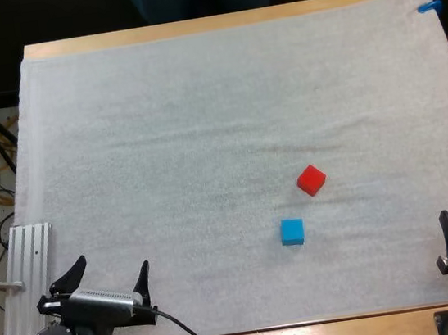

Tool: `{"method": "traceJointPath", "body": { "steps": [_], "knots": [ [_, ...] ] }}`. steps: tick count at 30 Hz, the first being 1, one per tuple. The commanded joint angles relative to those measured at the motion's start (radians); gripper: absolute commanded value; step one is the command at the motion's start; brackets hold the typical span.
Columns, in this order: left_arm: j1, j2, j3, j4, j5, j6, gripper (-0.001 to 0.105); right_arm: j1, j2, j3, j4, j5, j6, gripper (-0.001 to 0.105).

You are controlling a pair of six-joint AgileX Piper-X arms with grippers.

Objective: Stack red cube on blue cube

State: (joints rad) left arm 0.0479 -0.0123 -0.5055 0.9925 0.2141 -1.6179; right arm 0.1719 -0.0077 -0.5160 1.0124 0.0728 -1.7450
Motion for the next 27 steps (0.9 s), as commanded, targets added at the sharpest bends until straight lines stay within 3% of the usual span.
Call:
{"method": "traceJointPath", "body": {
  "steps": [1, 5, 11, 15, 22, 27],
  "knots": [
    [0.002, -0.096, -0.024, 0.003, 0.007, -0.026, 0.087, -0.006, 0.014, -0.024, 0.011, -0.003, -0.002, 0.071],
    [0.002, -0.016, -0.097, 0.024, 0.018, -0.03, 0.087, -0.006, 0.102, -0.088, 0.025, -0.015, -0.007, 0.071],
    [-0.02, 0.164, -0.227, 0.035, 0.114, -0.03, 0.087, -0.006, 0.278, -0.211, 0.023, -0.125, -0.044, 0.071],
    [-0.12, 0.266, -0.306, 0.049, 0.165, -0.03, 0.087, -0.006, 0.388, -0.285, 0.023, -0.226, -0.088, 0.071],
    [-0.329, 0.392, -0.415, 0.119, 0.187, -0.03, 0.087, -0.006, 0.527, -0.377, 0.023, -0.421, -0.101, 0.071],
    [-0.413, 0.427, -0.423, 0.12, 0.187, -0.03, 0.087, 0.012, 0.607, -0.413, 0.023, -0.437, -0.138, 0.071]
  ]
}}
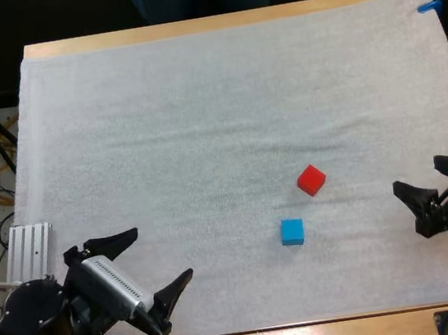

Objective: Stack red cube on blue cube

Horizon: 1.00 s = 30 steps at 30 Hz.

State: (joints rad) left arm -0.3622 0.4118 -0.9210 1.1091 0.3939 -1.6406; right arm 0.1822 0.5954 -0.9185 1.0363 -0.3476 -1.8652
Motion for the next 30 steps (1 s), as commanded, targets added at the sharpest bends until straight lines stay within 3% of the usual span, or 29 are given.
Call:
{"method": "traceJointPath", "body": {
  "steps": [1, 5, 16, 24, 30],
  "knots": [
    [-0.01, 0.007, -0.007, 0.004, 0.007, -0.007, 0.087, 0.013, 0.025, -0.019, 0.0, -0.017, -0.018, 0.071],
    [-0.013, 0.015, -0.007, 0.004, 0.007, -0.007, 0.087, 0.074, 0.105, -0.049, -0.008, 0.02, -0.02, 0.071],
    [-0.013, 0.015, -0.007, 0.004, 0.007, -0.007, 0.087, 0.335, 0.491, -0.162, -0.07, 0.392, -0.021, 0.071],
    [-0.013, 0.015, -0.007, 0.008, 0.007, -0.007, 0.087, 0.337, 0.73, -0.216, -0.093, 0.414, -0.027, 0.071],
    [-0.013, 0.015, -0.007, 0.008, 0.007, -0.007, 0.087, 0.371, 0.861, -0.215, -0.126, 0.412, -0.091, 0.071]
  ]
}}
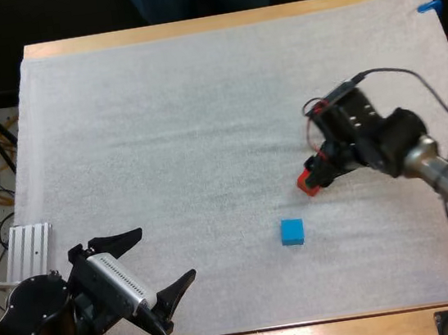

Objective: Stack red cube on blue cube

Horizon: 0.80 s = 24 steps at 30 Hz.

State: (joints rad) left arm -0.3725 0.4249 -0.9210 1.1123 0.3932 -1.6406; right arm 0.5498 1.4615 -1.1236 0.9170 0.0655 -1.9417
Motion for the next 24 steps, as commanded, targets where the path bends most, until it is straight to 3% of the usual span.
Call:
{"method": "traceJointPath", "body": {
  "steps": [1, 20, 23, 24],
  "knots": [
    [-0.003, 0.002, -0.007, 0.005, 0.008, -0.007, 0.087, 0.008, 0.021, -0.01, -0.014, -0.001, -0.014, 0.071],
    [-0.003, 0.002, -0.007, 0.036, 0.008, -0.007, 0.087, 0.013, 0.297, -0.014, -0.074, -0.036, -0.022, 0.071],
    [-0.003, 0.002, -0.007, 0.077, 0.008, -0.007, 0.087, 0.013, 0.308, -0.014, -0.074, -0.036, -0.022, 0.066],
    [-0.003, 0.002, -0.007, 0.095, 0.008, -0.007, 0.087, 0.013, 0.308, -0.014, -0.074, -0.036, -0.022, 0.059]
  ]
}}
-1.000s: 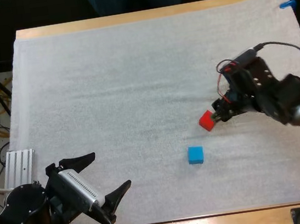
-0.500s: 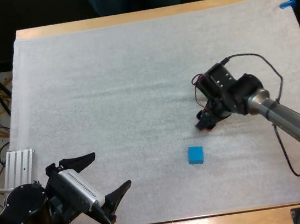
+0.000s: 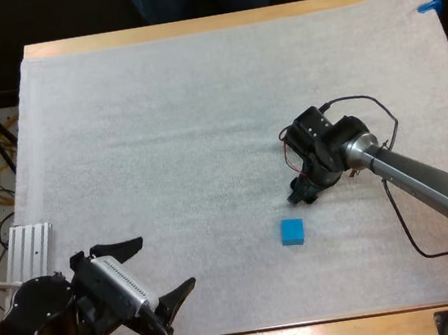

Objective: Stack red cube on blue cube

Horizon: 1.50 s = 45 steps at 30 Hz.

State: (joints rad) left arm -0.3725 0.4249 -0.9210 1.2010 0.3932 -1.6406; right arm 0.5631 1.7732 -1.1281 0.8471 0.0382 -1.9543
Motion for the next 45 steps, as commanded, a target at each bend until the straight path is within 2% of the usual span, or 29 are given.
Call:
{"method": "traceJointPath", "body": {
  "steps": [1, 4, 8, 17, 23, 32, 37, 45],
  "knots": [
    [-0.003, 0.002, -0.007, 0.018, 0.008, -0.007, 0.087, 0.0, -0.004, -0.009, -0.004, -0.009, -0.01, 0.052],
    [-0.003, 0.002, -0.007, 0.046, 0.008, -0.007, 0.087, 0.0, -0.004, -0.009, -0.019, -0.014, -0.01, 0.035],
    [-0.003, 0.002, -0.007, 0.062, 0.008, -0.007, 0.087, 0.0, -0.004, -0.009, -0.025, -0.019, -0.001, 0.027],
    [-0.003, 0.002, -0.007, 0.062, 0.029, -0.007, 0.087, 0.0, -0.048, -0.014, 0.005, -0.017, 0.006, 0.027],
    [-0.003, 0.002, -0.007, 0.062, 0.029, -0.007, 0.087, 0.0, -0.162, -0.014, 0.011, -0.014, 0.03, 0.027],
    [-0.003, 0.002, -0.007, 0.062, 0.029, -0.007, 0.087, 0.01, -0.327, -0.014, 0.123, -0.047, 0.038, 0.027],
    [-0.003, 0.002, -0.007, 0.062, 0.029, -0.007, 0.087, 0.091, -0.347, -0.015, 0.191, -0.047, 0.032, 0.027],
    [-0.003, 0.002, -0.007, 0.062, 0.029, -0.007, 0.087, 0.263, -0.324, -0.017, 0.184, 0.007, 0.028, 0.027]
  ]
}}
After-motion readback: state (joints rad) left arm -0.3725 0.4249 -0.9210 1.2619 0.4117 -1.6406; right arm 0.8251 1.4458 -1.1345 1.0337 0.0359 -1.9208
